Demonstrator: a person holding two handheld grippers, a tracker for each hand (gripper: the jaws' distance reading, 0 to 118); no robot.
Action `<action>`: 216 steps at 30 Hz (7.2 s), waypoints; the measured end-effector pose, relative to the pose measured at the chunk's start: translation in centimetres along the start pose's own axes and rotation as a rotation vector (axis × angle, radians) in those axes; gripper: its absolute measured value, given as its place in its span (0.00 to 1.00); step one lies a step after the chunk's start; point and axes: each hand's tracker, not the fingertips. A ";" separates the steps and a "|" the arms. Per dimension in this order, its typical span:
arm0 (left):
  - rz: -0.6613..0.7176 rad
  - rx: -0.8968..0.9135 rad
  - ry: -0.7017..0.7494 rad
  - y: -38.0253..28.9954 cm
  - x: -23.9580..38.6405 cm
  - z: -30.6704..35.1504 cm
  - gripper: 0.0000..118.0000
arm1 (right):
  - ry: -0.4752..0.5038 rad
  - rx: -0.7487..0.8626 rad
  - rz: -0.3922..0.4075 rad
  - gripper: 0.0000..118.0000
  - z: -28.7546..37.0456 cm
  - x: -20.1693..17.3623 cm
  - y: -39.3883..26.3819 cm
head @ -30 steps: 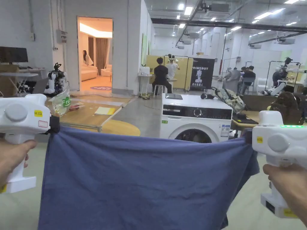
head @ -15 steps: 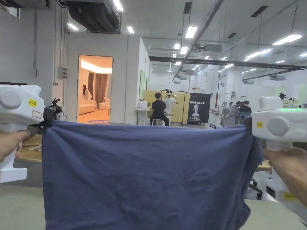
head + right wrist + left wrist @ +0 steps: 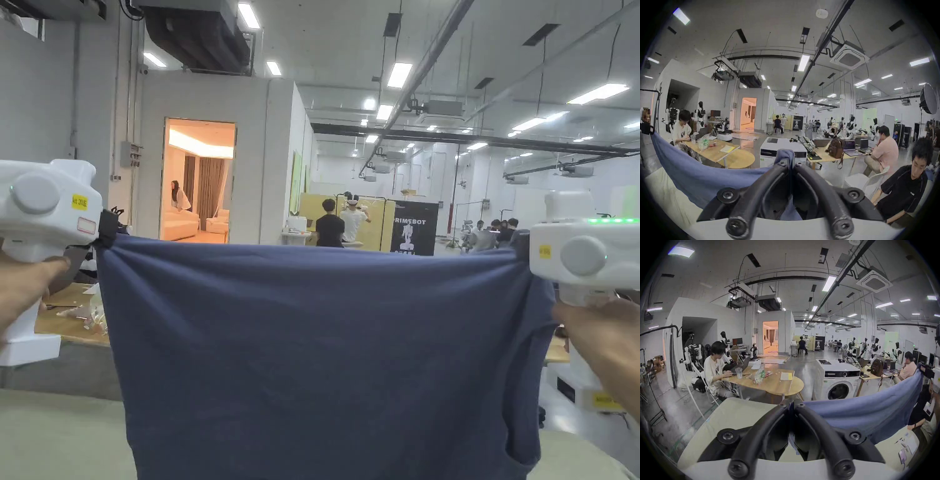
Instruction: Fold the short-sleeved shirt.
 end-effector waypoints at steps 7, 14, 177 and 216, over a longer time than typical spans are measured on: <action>0.017 -0.075 -0.021 -8.4 -0.1 1.4 0.00 | 0.006 -0.108 0.007 0.00 3.3 0.3 -8.1; 0.064 -0.111 -0.064 -16.3 -0.7 7.9 0.00 | 0.017 -0.174 0.028 0.00 10.3 1.6 -14.5; 0.139 -0.639 -0.057 -45.8 -1.4 6.6 0.09 | 0.075 -0.794 -0.105 0.30 14.9 1.0 -43.1; 0.168 -0.858 -0.061 -46.9 -2.7 8.3 0.48 | 0.139 -0.430 -0.034 0.00 26.2 -5.7 -40.1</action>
